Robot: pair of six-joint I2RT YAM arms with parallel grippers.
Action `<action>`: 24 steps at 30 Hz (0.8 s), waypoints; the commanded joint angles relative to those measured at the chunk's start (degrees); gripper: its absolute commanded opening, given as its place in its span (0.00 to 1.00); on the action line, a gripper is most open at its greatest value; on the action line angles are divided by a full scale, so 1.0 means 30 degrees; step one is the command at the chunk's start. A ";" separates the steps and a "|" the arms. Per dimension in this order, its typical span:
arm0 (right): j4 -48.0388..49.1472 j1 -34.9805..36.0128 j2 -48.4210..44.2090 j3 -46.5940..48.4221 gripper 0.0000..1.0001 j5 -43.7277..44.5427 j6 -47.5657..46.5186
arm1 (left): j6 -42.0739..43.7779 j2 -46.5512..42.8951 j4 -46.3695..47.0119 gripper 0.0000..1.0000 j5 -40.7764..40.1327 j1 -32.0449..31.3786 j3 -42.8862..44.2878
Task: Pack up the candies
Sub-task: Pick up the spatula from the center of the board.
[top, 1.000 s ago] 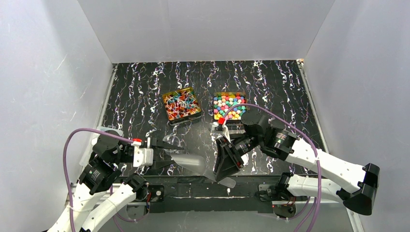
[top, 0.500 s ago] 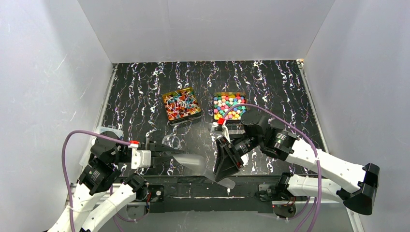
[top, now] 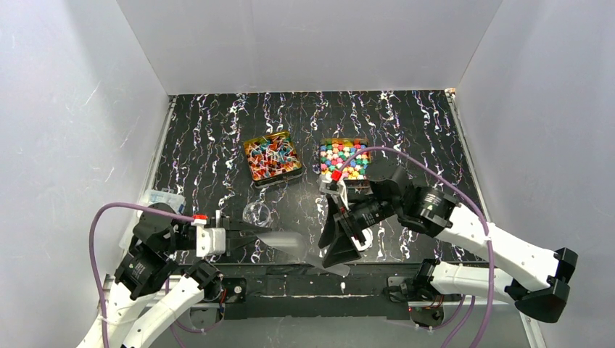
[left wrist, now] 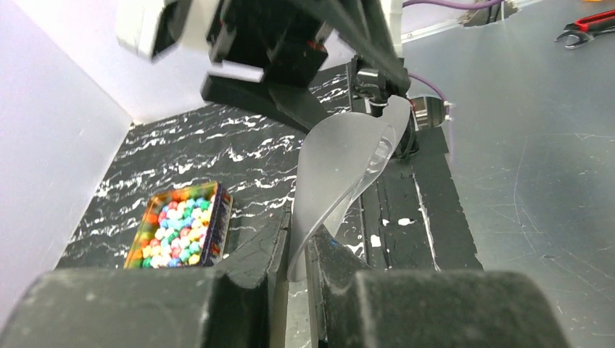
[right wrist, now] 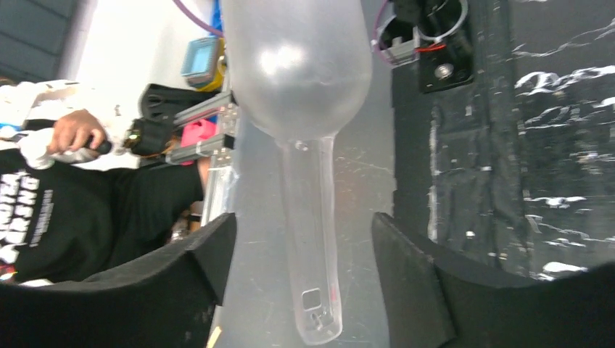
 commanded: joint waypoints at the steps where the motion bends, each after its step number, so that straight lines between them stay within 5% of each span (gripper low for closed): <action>1: -0.3348 0.0058 -0.0234 0.2933 0.82 0.2894 -0.3186 | -0.1003 -0.0576 -0.0790 0.00 -0.1964 -0.0046 -0.0425; 12: -0.5760 0.0109 0.1072 0.6259 0.87 0.8862 -0.6353 | -0.7481 -0.0679 -0.2046 0.00 -0.7725 -0.0043 -0.0465; 24: -0.1384 0.1457 0.0240 0.3989 0.85 1.2864 -1.0034 | -1.6211 0.1809 -0.5611 0.00 -1.1540 -0.0045 0.1152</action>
